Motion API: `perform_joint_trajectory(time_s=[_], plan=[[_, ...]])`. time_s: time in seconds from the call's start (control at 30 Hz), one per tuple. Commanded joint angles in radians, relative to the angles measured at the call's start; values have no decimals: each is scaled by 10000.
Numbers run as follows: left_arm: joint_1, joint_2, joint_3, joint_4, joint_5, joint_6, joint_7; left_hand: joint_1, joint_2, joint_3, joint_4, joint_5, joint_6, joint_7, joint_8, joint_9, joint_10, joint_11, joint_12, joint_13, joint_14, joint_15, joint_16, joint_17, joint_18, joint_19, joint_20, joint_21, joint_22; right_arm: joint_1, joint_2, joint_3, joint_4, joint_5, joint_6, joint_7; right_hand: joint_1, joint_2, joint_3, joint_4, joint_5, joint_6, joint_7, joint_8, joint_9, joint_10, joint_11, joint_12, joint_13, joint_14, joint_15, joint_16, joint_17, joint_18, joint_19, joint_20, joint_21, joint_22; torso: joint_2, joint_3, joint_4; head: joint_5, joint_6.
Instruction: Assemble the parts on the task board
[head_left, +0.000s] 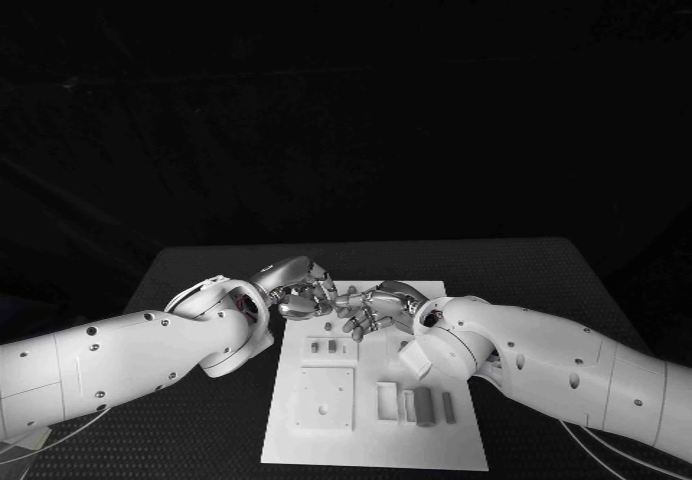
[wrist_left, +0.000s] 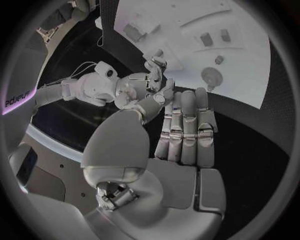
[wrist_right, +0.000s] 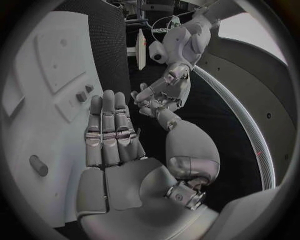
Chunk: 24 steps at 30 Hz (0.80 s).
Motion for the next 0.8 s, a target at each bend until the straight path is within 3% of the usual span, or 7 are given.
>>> perform_joint_trajectory(time_s=[0.03,0.2,0.53,0.57,0.8], plan=[[18,37,8,41,42,80,56,-3,85,60,-19,47,50,8,26,43,100,4,-32,12,159,-59,-64,14,-139,15,64,-62,-14,-4,27,2,27,120,328,172,67,147,76,-136,-28,-25,-43,-30,-16,-45,-54,-44,28,0,61,-40,35,140,42,-31,-78,36,0,4,-7,11,-8],[19,47,8,46,38,78,51,-2,86,63,-19,64,51,7,25,46,107,2,-35,11,163,-60,-70,25,-139,16,63,-62,-17,-4,50,2,25,55,434,146,276,339,106,-503,-27,4,-54,-1,-32,-48,-59,-35,73,9,57,-44,91,140,65,-25,-110,102,-5,2,-13,15,-11],[23,84,8,62,31,81,32,-4,83,62,-19,78,53,7,23,49,114,1,-39,9,167,-61,-77,37,-139,20,63,-61,-19,-4,84,2,39,24,508,193,278,341,106,-509,-27,5,-54,0,-32,-48,-59,-35,73,9,57,-44,92,140,66,-24,-110,103,0,0,-8,11,-28],[24,86,8,62,31,80,32,-6,83,63,-17,90,55,7,23,51,118,1,-40,9,169,-62,-80,44,-139,21,63,-61,-21,-4,85,2,39,24,506,194,831,587,334,-926,-20,123,-105,78,2,21,-97,9,103,49,25,-12,124,104,96,-81,-89,136,0,0,-8,11,-28],[24,88,8,78,31,88,33,-10,81,65,-15,122,57,5,20,57,132,-2,-46,6,176,-64,-93,66,-139,25,63,-60,-26,-4,85,3,16,24,488,258,927,944,297,-1226,-25,176,-120,116,0,29,-101,23,148,63,30,-10,178,124,144,-31,-113,167,-3,1,-7,11,-50]])
